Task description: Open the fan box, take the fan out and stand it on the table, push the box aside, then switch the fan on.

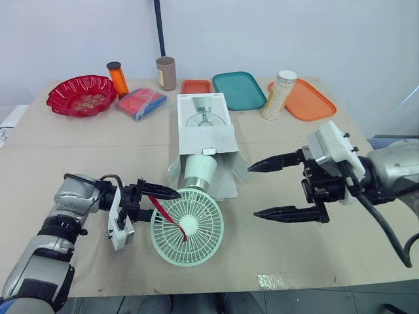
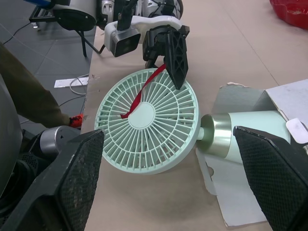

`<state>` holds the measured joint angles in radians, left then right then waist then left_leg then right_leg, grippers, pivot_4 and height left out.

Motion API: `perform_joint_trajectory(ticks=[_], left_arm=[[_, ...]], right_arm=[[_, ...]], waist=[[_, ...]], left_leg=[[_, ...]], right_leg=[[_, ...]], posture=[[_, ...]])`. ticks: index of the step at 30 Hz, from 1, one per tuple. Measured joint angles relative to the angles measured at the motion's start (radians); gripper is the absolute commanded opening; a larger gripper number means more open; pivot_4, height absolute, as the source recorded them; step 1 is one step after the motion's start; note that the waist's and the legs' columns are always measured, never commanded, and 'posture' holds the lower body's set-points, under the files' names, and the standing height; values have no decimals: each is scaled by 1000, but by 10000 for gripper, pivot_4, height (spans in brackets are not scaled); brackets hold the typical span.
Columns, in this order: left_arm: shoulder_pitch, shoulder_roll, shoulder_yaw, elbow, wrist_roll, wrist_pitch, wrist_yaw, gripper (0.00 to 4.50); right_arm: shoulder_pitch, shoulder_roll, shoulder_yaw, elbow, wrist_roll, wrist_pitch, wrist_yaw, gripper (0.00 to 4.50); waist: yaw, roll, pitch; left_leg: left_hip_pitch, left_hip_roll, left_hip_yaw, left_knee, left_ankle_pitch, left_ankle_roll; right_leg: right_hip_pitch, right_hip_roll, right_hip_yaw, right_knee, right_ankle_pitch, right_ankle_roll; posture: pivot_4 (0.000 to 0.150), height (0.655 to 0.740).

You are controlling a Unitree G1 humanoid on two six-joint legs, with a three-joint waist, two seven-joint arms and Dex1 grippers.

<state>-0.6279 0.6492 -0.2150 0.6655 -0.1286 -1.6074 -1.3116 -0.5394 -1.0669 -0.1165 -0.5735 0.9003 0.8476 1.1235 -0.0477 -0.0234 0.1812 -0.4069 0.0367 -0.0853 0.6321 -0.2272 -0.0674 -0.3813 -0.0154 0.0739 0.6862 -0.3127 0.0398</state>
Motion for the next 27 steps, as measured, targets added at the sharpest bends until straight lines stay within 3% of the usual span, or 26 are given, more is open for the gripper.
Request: perform_joint_trajectory(ticks=[4, 11, 27], left_arm=[[-11, 1, -20, -1, 50, 0, 50, 45000], [-10, 14, -25, -6, 194, -3, 208, 25423], [-21, 83, -23, -35, 717, -8, 858, 21623]], right_arm=[[0, 0, 0, -2, -1, 1, -14, 43742], [0, 0, 1, -7, -1, 2, -23, 45000], [-2, 0, 5, -11, 0, 11, -40, 45000]], waist=[[0, 0, 0], [0, 0, 0], [0, 0, 0]], left_leg=[[0, 0, 0, 0, 0, 0], [0, 0, 0, 1, 0, 0], [0, 0, 0, 1, 0, 0]], right_leg=[[0, 0, 0, 0, 0, 0], [0, 0, 0, 0, 0, 0], [1, -1, 0, 1, 0, 0]], posture=[[1500, 7400], [1500, 7400], [1500, 7400]])
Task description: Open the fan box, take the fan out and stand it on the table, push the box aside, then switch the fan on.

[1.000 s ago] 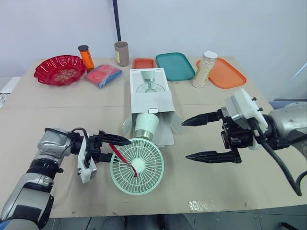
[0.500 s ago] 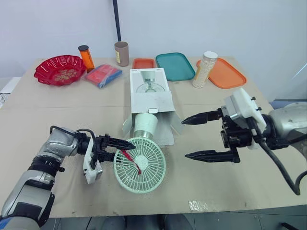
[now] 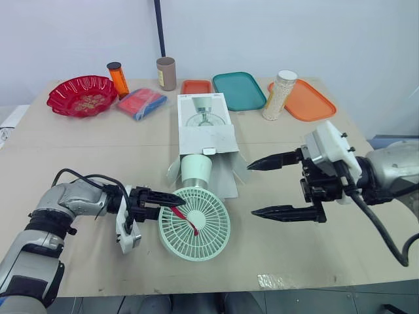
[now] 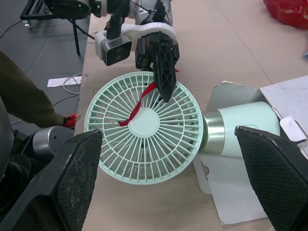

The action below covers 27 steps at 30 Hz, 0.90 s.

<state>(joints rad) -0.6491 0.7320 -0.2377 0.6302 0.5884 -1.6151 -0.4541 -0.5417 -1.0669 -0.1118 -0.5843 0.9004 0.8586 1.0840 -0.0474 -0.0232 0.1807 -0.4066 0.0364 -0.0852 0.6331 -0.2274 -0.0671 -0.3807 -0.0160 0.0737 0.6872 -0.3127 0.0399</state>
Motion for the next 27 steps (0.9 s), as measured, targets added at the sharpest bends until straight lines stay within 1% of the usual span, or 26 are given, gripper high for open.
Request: perform_joint_trajectory(ticks=[2, 5, 8, 13, 17, 20, 22, 24, 27], left_arm=[[-6, 2, -1, -2, 33, 1, 64, 21532], [-14, 8, -19, -6, 33, 7, 120, 21532], [-14, 23, -49, -12, 9, 8, 152, 21532], [-14, 74, -99, -59, -71, 12, 172, 21532], [-4, 128, -146, -143, -187, 90, 168, 21532], [10, 181, -165, -232, -303, 174, 151, 21532], [29, 220, -187, -295, -384, 233, 125, 21532], [73, 276, -218, -387, -499, 311, 81, 21532], [108, 307, -227, -463, -587, 381, 34, 21532]], right_arm=[[-14, 1, 0, 1, 8, 17, -15, 45000], [-76, 7, -7, 33, 64, 76, -61, 45000], [-133, 13, -23, 78, 114, 131, -113, 45000], [-140, 14, -26, 87, 152, 171, -153, 45000], [-131, 13, -44, 78, 167, 180, -170, 45000], [-123, 13, -53, 78, 173, 181, -177, 45000], [-114, 13, -54, 77, 177, 183, -179, 45000], [-94, 12, -79, 78, 186, 191, -190, 45000], [-86, 3, -101, 77, 205, 194, -191, 45000]], waist=[[0, 0, 0], [0, 0, 0], [0, 0, 0], [1, 0, 0], [0, 0, 0], [0, 0, 0], [0, 0, 0], [0, 0, 0], [0, 1, 0]], left_leg=[[0, 0, 0, 0, 0, 0], [0, 0, 0, 0, 0, 0], [0, 0, 0, -1, 0, 0], [-1, 0, 1, -1, 0, 0], [-1, 0, 1, -1, 0, 0], [-1, 0, 1, -1, 0, 0], [-1, 0, 1, -1, 0, 0], [-1, 0, 1, -1, 0, 0], [-1, 0, 1, -1, 0, 0]], right_leg=[[0, 0, 0, 0, 0, 0], [0, 0, 0, 1, 0, 0], [0, -1, -1, 0, 0, 0], [-1, -2, -2, 0, 0, 0], [-1, -2, -2, 1, 0, 0], [-1, -2, -2, 1, 0, 0], [-1, -2, -2, 1, 0, 1], [-1, -2, -2, 1, -1, 1], [-1, -2, -2, 1, -1, 1]], posture=[[1500, 7400], [1500, 7400], [1500, 7400], [1500, 7400], [1500, 7400], [1500, 7400], [1500, 7400], [1500, 7400], [1500, 7400]])
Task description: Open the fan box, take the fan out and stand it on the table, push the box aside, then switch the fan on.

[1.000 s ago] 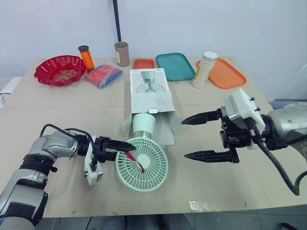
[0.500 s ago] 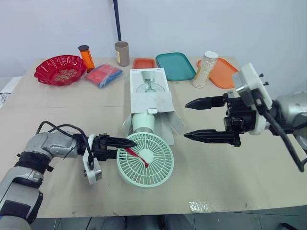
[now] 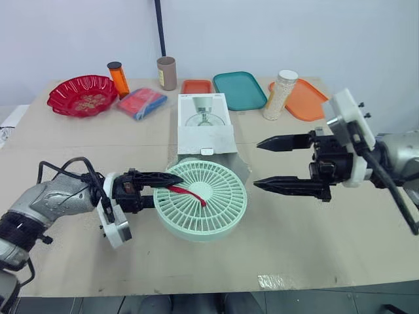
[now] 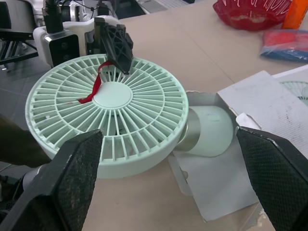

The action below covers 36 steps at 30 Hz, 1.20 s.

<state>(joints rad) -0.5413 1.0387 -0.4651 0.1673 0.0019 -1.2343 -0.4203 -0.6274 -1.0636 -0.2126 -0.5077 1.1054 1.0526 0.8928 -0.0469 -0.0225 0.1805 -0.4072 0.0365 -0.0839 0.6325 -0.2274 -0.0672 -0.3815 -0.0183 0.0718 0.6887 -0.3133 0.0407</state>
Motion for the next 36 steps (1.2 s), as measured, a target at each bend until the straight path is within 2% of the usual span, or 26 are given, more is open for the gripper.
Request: perform_joint_trajectory(ticks=[3, 9, 14, 20, 23, 30, 36], left_arm=[[42, 48, 2, -83, -92, 58, -64, 21532], [117, 63, 39, -148, -207, 139, -172, 21532], [239, 161, 130, -263, -344, 243, -253, 21532], [417, 209, 288, -391, -504, 400, -332, 21532], [480, 211, 374, -459, -565, 485, -376, 21532], [598, 184, 560, -546, -613, 611, -485, 21532], [734, 105, 763, -653, -648, 774, -514, 21532]], right_arm=[[26, -30, -40, 0, 22, 12, 6, 45000], [71, -48, -77, -11, 47, 14, 14, 45000], [117, -63, -114, -23, 50, 12, 18, 45000], [172, -67, -128, -61, 47, -14, 44, 45000], [180, -70, -122, -69, 38, -38, 72, 45000], [168, -87, -98, -67, 36, -62, 132, 45000], [157, -87, -90, -66, 36, -73, 132, 45000]], waist=[[0, 1, 0], [-1, 1, -1], [-1, 2, -1], [-1, 2, 0], [0, 2, 0], [0, 4, 1], [0, 4, 1]], left_leg=[[0, 0, 0, 0, 0, 0], [1, 0, 1, 0, 0, 0], [1, 1, 2, 0, -1, 2], [1, 1, 2, 0, -1, 3], [1, 1, 2, 1, -2, 3], [1, 2, 3, 0, -2, 4], [1, 2, 4, 1, -3, 5]], right_leg=[[0, 0, 0, 0, 0, 0], [0, 1, 1, 0, 0, 0], [0, 1, 1, 0, -1, 0], [0, 1, 1, 0, -1, 0], [0, 1, 1, 0, -1, 0], [0, 2, 2, -1, -1, 0], [0, 3, 2, -1, -1, 0]], posture=[[1500, 7400], [1500, 7400], [1500, 7400], [1500, 7400], [1500, 7400], [1500, 7400], [1500, 7400]])
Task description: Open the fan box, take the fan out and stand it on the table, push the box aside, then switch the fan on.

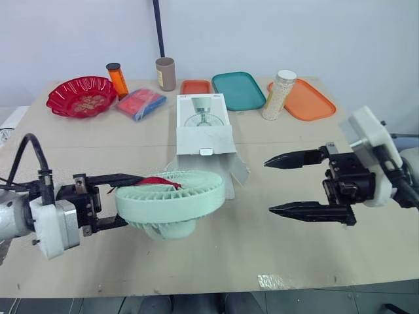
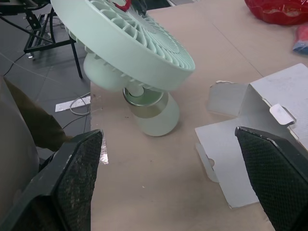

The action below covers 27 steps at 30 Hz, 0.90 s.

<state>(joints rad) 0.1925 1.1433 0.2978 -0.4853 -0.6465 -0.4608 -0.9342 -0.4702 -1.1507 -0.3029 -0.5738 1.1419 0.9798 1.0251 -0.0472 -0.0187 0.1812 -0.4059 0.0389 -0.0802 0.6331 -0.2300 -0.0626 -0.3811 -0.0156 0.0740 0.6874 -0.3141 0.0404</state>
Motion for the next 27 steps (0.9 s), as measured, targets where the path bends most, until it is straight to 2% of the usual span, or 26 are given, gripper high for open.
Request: perform_joint_trajectory(ticks=[6, 9, 14, 22, 27], left_arm=[[77, -95, 164, -39, 10, 167, -3, 21532], [163, -166, 291, -49, 30, 249, -11, 21532], [177, -206, 378, -52, 61, 335, -11, 21532], [163, -256, 412, -41, 128, 398, 35, 21532], [108, -275, 412, 41, 200, 414, 91, 21532]], right_arm=[[-18, 6, 29, 1, 2, -1, -3, 45000], [-34, 14, 66, 10, -1, -8, 8, 45000], [-67, 30, 107, 29, -13, -23, 25, 45000], [-126, 61, 138, 54, -24, -23, 18, 45000], [-197, 107, 149, 72, -9, -2, -54, 45000]], waist=[[-1, 0, 0], [-1, 0, 0], [3, -1, 0], [2, -2, 0], [2, -2, 0]], left_leg=[[0, 1, 0, 1, 0, 0], [0, 3, 1, 1, -1, 2], [0, 2, 1, 2, -1, 2], [0, 4, 1, 2, -1, 2], [1, 5, 2, 1, -2, 2]], right_leg=[[0, 1, 0, 0, 0, -1], [0, 2, 1, -1, 0, -1], [1, 2, 1, -2, 1, -1], [1, 4, 1, -2, 1, -2], [1, 5, 1, -2, 1, -2]], posture=[[1500, 7400], [1500, 7400], [1500, 7400], [1500, 7400], [1500, 7400]])
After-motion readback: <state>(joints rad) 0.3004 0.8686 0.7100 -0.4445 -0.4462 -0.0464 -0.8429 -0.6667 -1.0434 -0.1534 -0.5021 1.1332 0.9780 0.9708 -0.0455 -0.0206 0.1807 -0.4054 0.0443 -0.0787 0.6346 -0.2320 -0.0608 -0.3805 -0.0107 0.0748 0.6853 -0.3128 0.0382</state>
